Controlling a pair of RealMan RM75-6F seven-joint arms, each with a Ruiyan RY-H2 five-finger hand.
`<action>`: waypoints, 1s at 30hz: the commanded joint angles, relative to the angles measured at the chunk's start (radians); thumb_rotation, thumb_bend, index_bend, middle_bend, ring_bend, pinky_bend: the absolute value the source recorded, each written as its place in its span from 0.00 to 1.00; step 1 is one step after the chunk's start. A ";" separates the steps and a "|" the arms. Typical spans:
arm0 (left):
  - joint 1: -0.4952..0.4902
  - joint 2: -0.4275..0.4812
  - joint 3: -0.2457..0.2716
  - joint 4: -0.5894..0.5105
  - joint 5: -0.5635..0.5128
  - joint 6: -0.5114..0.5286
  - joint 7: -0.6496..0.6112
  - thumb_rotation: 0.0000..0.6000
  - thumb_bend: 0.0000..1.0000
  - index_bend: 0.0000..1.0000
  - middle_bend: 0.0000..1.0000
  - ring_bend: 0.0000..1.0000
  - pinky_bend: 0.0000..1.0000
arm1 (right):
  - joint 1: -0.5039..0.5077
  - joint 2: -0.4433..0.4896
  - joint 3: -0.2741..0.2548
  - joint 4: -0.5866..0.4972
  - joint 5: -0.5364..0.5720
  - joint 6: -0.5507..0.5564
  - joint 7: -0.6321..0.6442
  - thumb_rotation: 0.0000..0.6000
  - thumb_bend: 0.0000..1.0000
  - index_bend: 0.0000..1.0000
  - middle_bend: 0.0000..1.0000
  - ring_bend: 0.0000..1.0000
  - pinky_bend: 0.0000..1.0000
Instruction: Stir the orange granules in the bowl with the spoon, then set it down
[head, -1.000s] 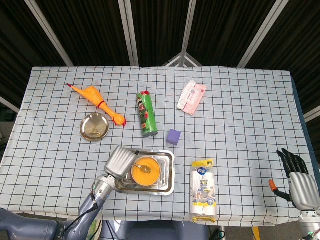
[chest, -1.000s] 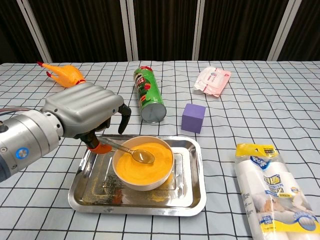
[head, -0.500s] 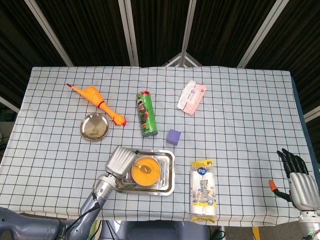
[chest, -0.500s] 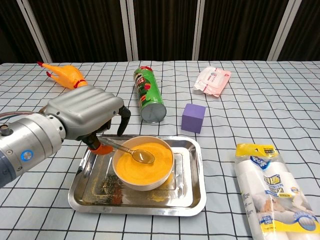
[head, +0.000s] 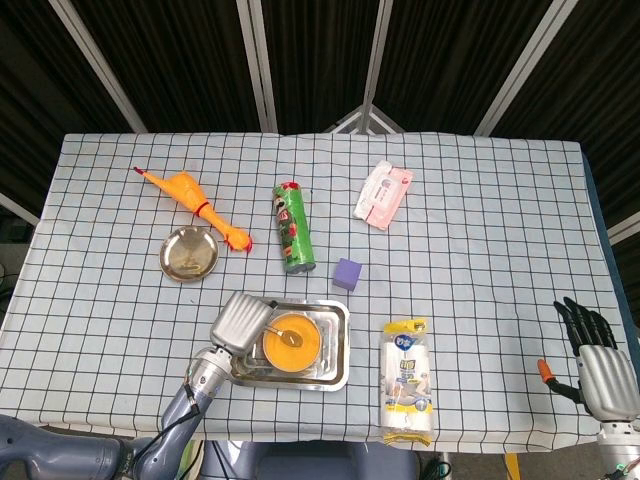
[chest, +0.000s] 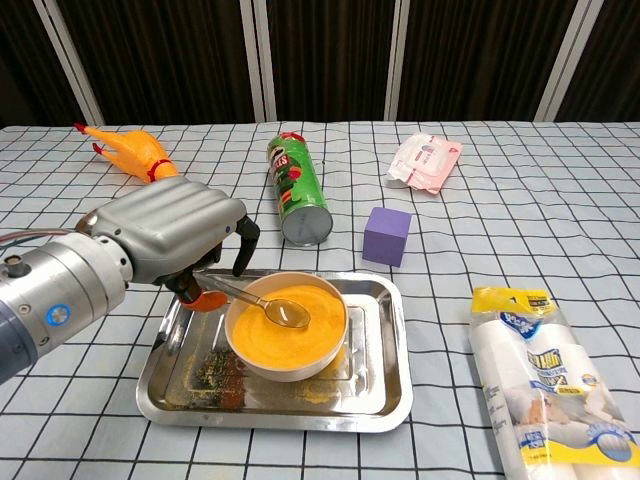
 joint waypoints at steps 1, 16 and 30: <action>0.001 -0.003 0.002 0.004 0.001 0.001 -0.002 1.00 0.39 0.53 1.00 0.98 0.95 | 0.000 0.000 0.000 0.000 -0.001 0.001 0.001 1.00 0.40 0.00 0.00 0.00 0.00; 0.005 -0.005 0.000 0.018 0.009 0.002 -0.020 1.00 0.42 0.52 1.00 0.98 0.95 | -0.001 -0.001 0.000 0.000 0.001 0.000 0.001 1.00 0.40 0.00 0.00 0.00 0.00; 0.008 -0.001 -0.002 0.028 0.010 -0.001 -0.030 1.00 0.43 0.52 1.00 0.98 0.95 | 0.000 -0.002 0.000 0.002 0.001 -0.001 -0.001 1.00 0.40 0.00 0.00 0.00 0.00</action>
